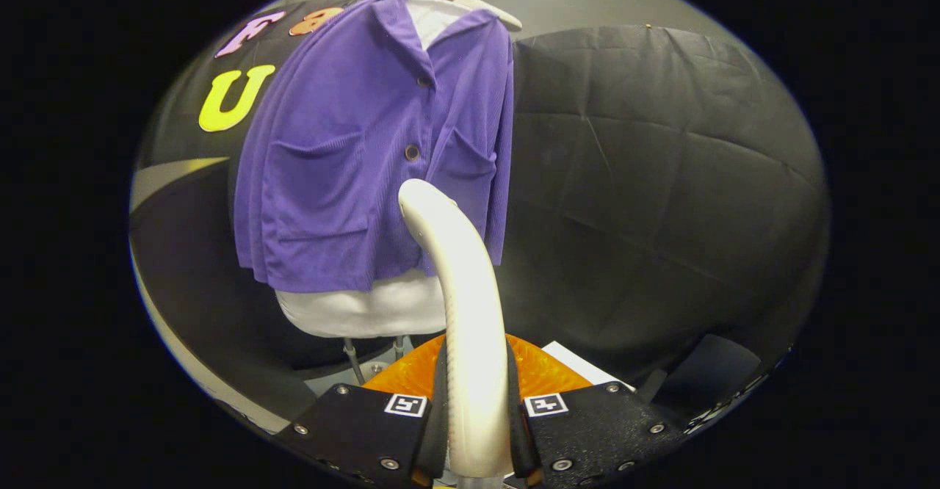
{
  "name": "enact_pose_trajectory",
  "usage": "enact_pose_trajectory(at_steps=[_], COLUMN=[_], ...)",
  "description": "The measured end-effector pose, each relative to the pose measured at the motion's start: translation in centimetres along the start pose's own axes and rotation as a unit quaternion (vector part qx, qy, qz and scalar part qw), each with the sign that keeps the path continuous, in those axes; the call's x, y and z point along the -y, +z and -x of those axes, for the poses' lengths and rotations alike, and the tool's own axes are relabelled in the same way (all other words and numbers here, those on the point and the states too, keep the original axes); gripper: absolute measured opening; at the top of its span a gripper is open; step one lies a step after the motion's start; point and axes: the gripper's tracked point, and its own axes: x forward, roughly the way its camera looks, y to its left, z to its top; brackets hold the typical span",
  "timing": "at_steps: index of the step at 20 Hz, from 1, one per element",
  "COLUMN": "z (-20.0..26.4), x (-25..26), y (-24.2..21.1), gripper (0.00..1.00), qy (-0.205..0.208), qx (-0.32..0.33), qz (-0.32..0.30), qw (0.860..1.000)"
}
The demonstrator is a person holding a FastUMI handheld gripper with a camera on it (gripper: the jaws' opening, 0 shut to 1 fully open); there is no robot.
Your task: Iron the clothes twice with a garment steamer, once on the left side and once on the right side.
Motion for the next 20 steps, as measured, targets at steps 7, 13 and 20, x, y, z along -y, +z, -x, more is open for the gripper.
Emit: enact_pose_trajectory(at_steps=[7, 13, 20], z=[10.4, 19.1, 26.6], x=[-0.4, -3.0, -5.6], y=[6.8, 9.6, 9.7], gripper=[0.34, 0.34, 0.34], qy=[0.02, 0.045, 0.07], qx=[0.081, 0.132, 0.165], qz=[-0.002, -0.004, -0.012], qw=[0.997, 0.99, 0.984])
